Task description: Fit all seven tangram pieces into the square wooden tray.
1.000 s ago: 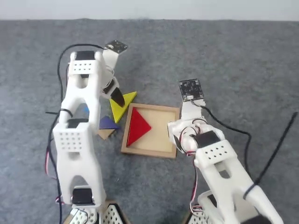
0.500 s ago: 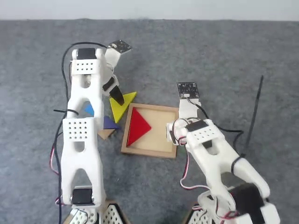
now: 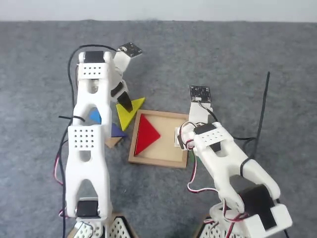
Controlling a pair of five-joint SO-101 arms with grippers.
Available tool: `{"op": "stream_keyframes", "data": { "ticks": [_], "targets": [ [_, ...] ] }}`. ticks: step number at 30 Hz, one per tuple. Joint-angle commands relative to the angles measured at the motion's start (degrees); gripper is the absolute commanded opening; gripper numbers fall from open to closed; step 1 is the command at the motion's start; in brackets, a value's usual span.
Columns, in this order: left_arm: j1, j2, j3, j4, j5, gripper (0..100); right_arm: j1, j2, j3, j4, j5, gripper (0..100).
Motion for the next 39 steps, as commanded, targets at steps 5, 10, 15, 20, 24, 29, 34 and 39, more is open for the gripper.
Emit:
{"op": "stream_keyframes", "data": {
  "ticks": [5,10,15,20,24,29,34,39],
  "targets": [
    [2.9,-5.8,12.4,1.8,-0.6,32,-0.2,-0.1,-2.7,0.7,-0.6,21.3],
    [2.9,-5.9,12.6,1.7,-0.4,32,-0.2,-0.1,-2.7,0.8,-0.6,21.3],
    [2.8,-5.7,12.7,1.8,-0.3,32,-0.1,-0.1,-2.7,0.8,-0.6,21.3],
    [2.7,-5.6,13.1,1.8,4.0,32,-0.1,-0.1,-2.7,0.8,-0.5,21.3],
    [2.5,-5.6,13.1,1.8,10.5,32,-0.1,-0.1,-2.7,0.8,-0.5,21.3],
    [2.5,-5.5,13.1,1.8,22.9,32,-0.1,-0.1,-2.7,0.8,-0.5,21.3],
    [2.5,-5.6,13.1,1.8,24.6,32,-0.1,-0.1,-2.7,0.8,-0.5,21.3],
    [1.4,-7.2,13.3,1.9,23.6,32,-0.1,-0.1,-2.7,0.8,-0.5,21.3]
  ]
}}
